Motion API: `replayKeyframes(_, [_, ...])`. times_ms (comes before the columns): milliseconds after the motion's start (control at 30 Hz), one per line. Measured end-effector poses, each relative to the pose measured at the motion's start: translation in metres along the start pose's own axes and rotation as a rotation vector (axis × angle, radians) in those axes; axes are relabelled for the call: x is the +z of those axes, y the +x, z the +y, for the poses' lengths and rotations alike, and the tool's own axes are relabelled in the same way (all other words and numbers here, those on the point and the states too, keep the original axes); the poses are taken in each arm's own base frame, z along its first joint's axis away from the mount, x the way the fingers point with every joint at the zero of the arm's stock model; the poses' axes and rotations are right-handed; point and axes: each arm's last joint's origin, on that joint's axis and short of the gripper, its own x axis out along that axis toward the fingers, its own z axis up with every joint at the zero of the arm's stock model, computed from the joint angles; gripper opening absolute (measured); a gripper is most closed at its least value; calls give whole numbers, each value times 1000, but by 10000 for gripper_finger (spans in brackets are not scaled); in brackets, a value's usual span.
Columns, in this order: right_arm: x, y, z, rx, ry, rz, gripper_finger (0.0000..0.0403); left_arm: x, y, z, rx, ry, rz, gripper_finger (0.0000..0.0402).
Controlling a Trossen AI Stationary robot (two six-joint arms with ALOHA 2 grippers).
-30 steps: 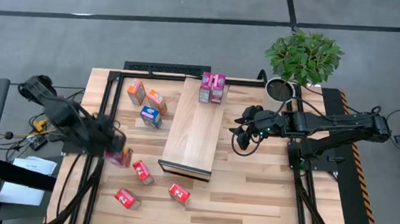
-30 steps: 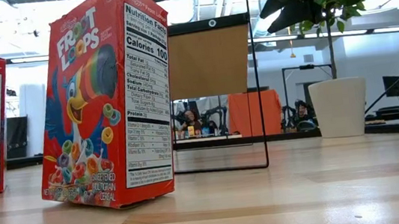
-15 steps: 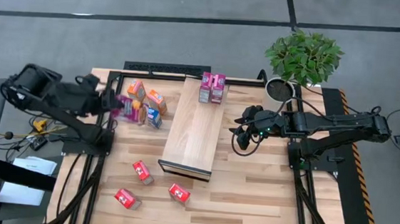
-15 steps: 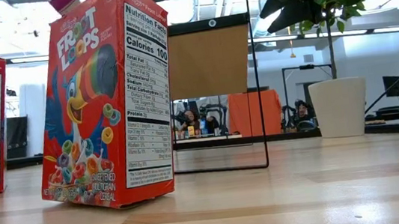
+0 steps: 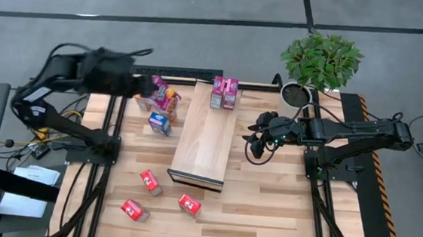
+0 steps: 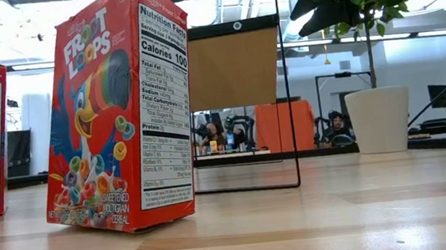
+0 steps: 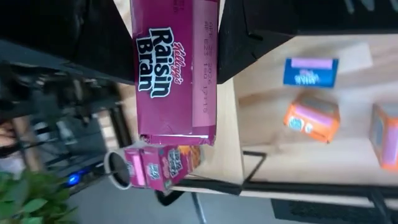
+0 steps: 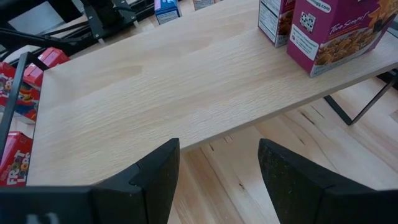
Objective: Stack cereal on shelf
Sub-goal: Put the purple cereal box on the shelf
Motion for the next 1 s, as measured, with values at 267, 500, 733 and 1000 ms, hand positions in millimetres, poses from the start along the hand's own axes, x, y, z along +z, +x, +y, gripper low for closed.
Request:
replayKeyframes(267, [0, 0, 0, 0, 1, -1, 245, 29, 76, -16, 97, 137, 59, 190])
replayKeyframes(500, [0, 0, 0, 0, 1, -1, 245, 44, 147, -20, 145, 207, 96, 190])
replayKeyframes(733, [0, 0, 0, 0, 0, 0, 245, 47, 201, -15, 208, 249, 116, 190])
replayKeyframes(1000, [0, 0, 0, 0, 1, -1, 245, 45, 225, -15, 233, 283, 107, 190])
